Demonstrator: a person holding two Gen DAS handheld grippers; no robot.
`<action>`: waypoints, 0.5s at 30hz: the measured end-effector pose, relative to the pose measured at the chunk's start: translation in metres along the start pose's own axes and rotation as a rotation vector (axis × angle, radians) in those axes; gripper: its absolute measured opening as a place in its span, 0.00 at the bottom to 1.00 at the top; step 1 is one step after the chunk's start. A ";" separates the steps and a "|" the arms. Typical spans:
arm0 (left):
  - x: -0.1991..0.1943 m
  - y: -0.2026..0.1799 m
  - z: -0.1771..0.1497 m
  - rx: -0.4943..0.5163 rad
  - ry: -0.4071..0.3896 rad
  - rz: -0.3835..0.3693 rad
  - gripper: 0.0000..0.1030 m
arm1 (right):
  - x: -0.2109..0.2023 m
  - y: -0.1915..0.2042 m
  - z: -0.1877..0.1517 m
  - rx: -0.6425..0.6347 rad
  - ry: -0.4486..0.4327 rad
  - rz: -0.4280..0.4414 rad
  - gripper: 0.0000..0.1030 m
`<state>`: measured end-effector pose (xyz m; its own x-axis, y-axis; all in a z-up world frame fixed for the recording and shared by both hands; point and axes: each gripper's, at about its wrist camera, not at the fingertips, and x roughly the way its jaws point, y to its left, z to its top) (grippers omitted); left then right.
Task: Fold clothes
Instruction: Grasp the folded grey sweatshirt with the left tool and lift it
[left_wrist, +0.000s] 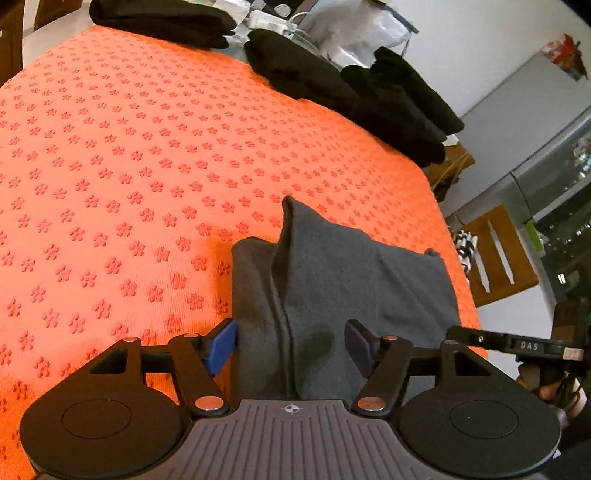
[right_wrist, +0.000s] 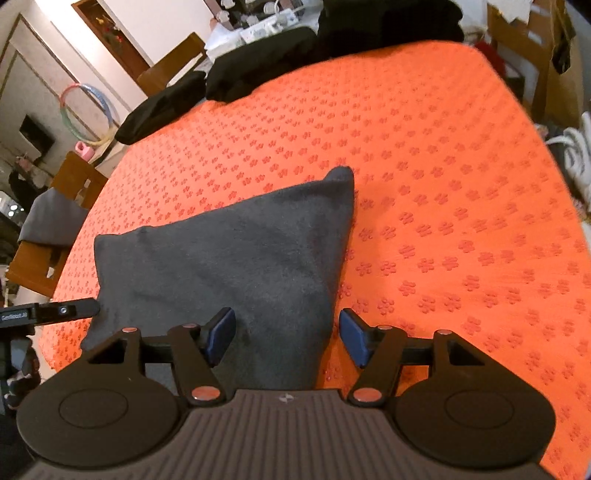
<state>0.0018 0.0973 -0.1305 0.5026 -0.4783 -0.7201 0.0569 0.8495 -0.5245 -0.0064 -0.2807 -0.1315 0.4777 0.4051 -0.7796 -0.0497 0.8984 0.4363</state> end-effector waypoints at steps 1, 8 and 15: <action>0.003 0.000 0.001 -0.001 0.000 0.006 0.65 | 0.002 -0.001 0.001 0.002 0.010 0.002 0.66; 0.010 -0.005 -0.001 -0.009 -0.003 0.037 0.67 | 0.011 0.004 0.003 -0.040 0.034 0.022 0.66; 0.012 -0.011 -0.001 -0.001 0.005 0.055 0.67 | 0.012 0.003 0.002 -0.049 0.017 0.025 0.63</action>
<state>0.0064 0.0821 -0.1336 0.5003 -0.4319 -0.7505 0.0282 0.8744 -0.4844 0.0005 -0.2739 -0.1387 0.4611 0.4303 -0.7761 -0.1050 0.8949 0.4338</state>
